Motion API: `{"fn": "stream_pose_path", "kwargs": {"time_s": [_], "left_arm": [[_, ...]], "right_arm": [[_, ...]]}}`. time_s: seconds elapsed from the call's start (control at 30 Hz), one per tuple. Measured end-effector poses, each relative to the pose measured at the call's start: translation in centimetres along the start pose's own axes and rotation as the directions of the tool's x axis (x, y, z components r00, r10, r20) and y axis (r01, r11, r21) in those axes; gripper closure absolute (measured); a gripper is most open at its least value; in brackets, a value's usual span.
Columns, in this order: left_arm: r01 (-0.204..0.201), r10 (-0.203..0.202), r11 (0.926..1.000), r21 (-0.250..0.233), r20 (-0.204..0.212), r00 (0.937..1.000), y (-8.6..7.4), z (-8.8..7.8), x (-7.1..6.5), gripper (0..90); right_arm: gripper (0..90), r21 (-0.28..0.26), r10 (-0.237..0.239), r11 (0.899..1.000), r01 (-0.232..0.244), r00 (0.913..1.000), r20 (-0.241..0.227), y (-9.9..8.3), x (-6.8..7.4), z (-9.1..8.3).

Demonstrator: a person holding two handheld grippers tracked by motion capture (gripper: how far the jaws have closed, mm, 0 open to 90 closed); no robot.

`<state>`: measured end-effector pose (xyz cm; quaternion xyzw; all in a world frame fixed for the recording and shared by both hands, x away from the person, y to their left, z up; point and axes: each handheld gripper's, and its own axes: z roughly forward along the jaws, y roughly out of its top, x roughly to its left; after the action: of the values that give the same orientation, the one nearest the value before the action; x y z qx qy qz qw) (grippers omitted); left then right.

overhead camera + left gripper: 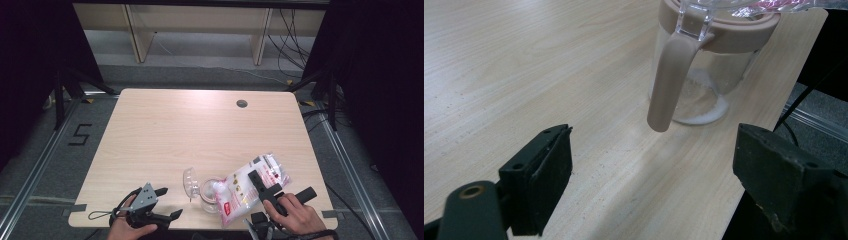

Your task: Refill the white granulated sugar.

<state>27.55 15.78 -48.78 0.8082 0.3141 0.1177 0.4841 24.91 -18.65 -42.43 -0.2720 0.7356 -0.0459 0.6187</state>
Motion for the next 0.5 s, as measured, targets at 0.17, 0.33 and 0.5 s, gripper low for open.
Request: {"fn": "stream_pose_path", "kwargs": {"time_s": [0.17,0.33,0.5], "left_arm": [[-0.003,0.003,1.0,0.0,-0.007,1.0,0.01,-0.03,-0.01,15.9],[-0.013,0.013,0.9999,0.011,0.0,0.9999,0.01,-0.08,0.11,15.9],[-0.004,0.004,1.0,0.0,-0.006,1.0,0.0,-0.04,0.02,15.9]], "right_arm": [[54.4,-0.009,0.014,1.0,-0.014,0.9999,0.003,0.03,0.11,0.0],[54.5,-0.004,0.024,1.0,-0.024,0.9997,0.002,0.03,0.24,0.01],[54.5,-0.016,0.008,1.0,-0.008,1.0,0.003,0.0,0.11,0.03]]}}
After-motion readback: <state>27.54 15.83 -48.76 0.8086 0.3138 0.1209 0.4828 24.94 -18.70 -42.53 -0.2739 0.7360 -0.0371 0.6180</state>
